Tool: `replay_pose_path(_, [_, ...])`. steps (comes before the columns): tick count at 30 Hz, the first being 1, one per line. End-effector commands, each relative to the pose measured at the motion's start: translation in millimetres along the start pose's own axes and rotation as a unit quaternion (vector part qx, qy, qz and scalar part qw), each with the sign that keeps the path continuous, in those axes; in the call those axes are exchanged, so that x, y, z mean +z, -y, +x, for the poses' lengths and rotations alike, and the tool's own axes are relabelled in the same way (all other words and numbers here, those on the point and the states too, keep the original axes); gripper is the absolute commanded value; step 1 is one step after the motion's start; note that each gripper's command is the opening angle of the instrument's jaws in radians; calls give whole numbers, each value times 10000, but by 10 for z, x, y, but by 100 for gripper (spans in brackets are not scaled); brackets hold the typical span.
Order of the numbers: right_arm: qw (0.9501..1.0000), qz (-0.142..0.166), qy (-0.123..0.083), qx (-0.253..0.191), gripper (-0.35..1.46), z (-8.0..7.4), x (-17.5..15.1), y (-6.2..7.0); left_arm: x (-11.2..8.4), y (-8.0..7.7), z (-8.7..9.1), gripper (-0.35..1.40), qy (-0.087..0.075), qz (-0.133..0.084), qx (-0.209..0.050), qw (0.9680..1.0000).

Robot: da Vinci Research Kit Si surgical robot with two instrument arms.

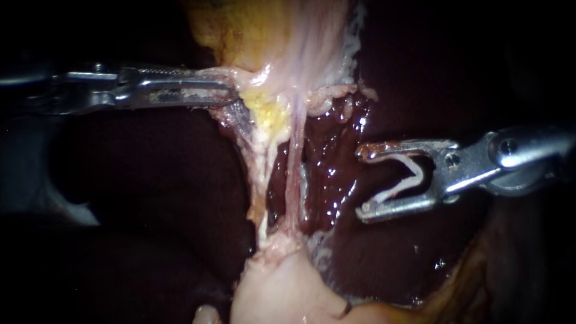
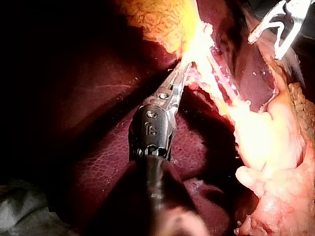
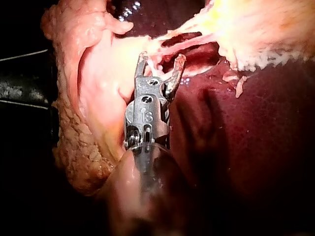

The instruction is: Clipping first clip left tube

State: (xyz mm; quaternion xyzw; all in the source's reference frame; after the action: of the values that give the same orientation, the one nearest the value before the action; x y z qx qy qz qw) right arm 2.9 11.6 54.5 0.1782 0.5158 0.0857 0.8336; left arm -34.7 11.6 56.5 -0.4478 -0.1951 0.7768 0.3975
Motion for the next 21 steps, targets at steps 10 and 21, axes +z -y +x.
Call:
replay_pose_path(10, [10000, -3, 0, 1, 50, 0, 1, 0, -78, -10, 49, -35, -294, 21, -167, 9994])
replay_pose_path(21, [10000, -22, 3, 6, 50, 3, 7, 2, -119, -14, 69, -35, -438, 137, -216, 9987])
